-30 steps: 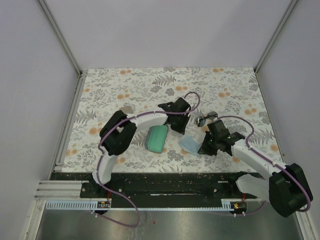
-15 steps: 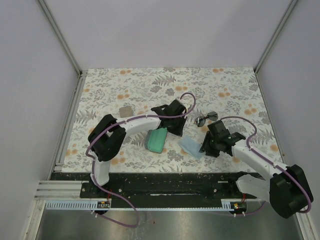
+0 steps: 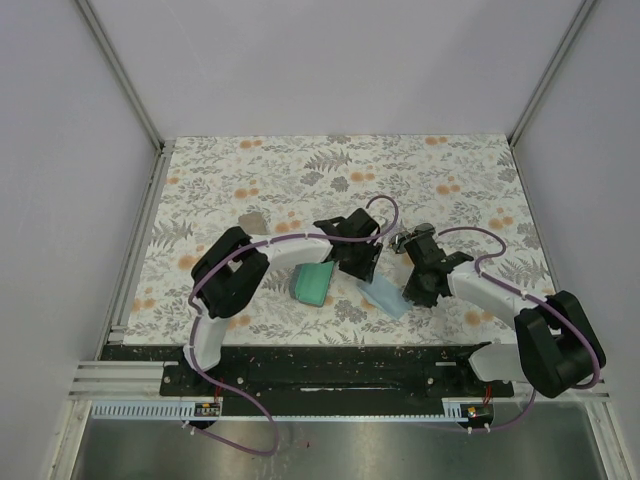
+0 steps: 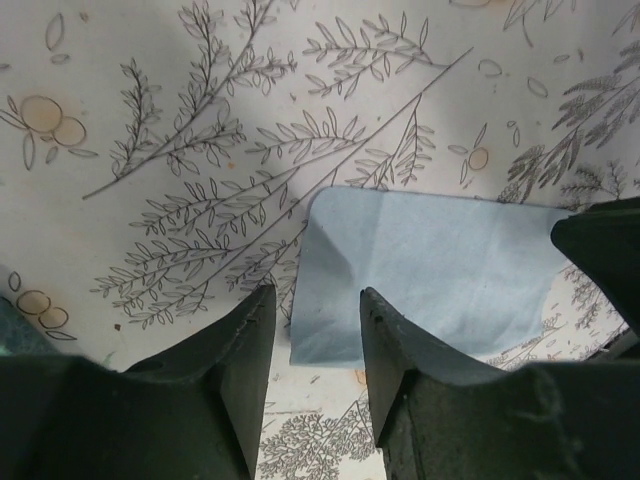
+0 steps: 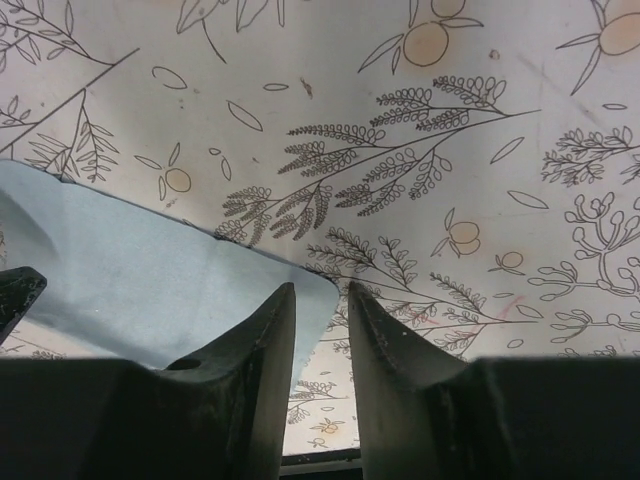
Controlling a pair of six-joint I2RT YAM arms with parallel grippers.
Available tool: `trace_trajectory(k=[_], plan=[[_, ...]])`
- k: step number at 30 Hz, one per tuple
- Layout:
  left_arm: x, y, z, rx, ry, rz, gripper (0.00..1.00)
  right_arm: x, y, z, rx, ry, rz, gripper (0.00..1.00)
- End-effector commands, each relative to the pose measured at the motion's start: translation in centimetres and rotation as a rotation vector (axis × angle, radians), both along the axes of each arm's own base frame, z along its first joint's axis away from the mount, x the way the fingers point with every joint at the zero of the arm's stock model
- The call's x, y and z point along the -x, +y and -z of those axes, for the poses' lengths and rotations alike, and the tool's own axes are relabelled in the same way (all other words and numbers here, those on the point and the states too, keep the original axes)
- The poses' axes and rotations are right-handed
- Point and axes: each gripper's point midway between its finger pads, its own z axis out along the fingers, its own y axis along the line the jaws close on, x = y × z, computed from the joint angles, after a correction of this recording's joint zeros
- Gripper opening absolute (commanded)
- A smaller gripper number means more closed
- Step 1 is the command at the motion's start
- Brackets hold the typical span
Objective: Organize the sunglasses
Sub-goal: Pick up the corner of the glasses cleaning cloth from the center of the board.
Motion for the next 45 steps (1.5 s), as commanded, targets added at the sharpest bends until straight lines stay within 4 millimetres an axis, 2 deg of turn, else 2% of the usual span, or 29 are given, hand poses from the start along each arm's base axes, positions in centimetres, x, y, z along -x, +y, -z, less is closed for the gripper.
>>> trace_trajectory(k=[1, 5, 8, 14, 20, 25, 27, 30, 31, 37, 42, 45], plan=[[-1.7, -1.7, -1.1, 0.040, -0.056, -0.013, 0.44, -0.7, 0.5, 0.7, -0.013, -0.004, 0.022, 0.31], [-2.0, -1.9, -1.0, 0.035, -0.064, -0.017, 0.44, -0.6, 1.0, 0.6, -0.043, -0.006, 0.015, 0.09], [-2.5, -1.6, -1.3, 0.034, -0.075, -0.028, 0.44, -0.7, 1.2, 0.3, -0.055, -0.015, 0.006, 0.00], [-2.7, -2.1, -1.1, 0.039, -0.058, -0.006, 0.44, -0.8, 1.1, -0.7, -0.061, -0.045, 0.002, 0.00], [-2.2, -3.0, 0.7, 0.025, -0.014, 0.037, 0.42, -0.5, 1.1, -0.7, -0.066, -0.038, -0.005, 0.00], [-1.5, -3.2, 1.8, 0.012, 0.025, 0.062, 0.31, -0.6, 1.4, -0.8, -0.072, -0.035, -0.009, 0.00], [-1.1, -3.1, 2.1, 0.011, 0.040, 0.070, 0.23, -0.7, 1.5, -0.9, -0.075, -0.039, -0.013, 0.00], [-0.7, -2.6, 2.4, -0.004, 0.050, 0.075, 0.06, -0.8, 1.4, -1.0, -0.076, -0.041, -0.009, 0.00], [-0.7, -2.4, 2.3, -0.005, 0.051, 0.074, 0.00, -0.9, 1.5, -1.1, -0.077, -0.045, -0.010, 0.00], [-1.4, -1.6, 0.8, -0.006, 0.014, 0.049, 0.00, -1.2, 1.6, -1.3, -0.074, -0.052, -0.016, 0.00], [-2.8, -1.8, -2.2, 0.040, -0.034, 0.029, 0.00, -2.2, 1.8, -2.3, -0.068, -0.079, -0.032, 0.00], [-4.4, -1.7, -4.0, 0.078, -0.057, 0.000, 0.00, -3.3, 2.0, -3.2, -0.054, -0.099, -0.050, 0.00]])
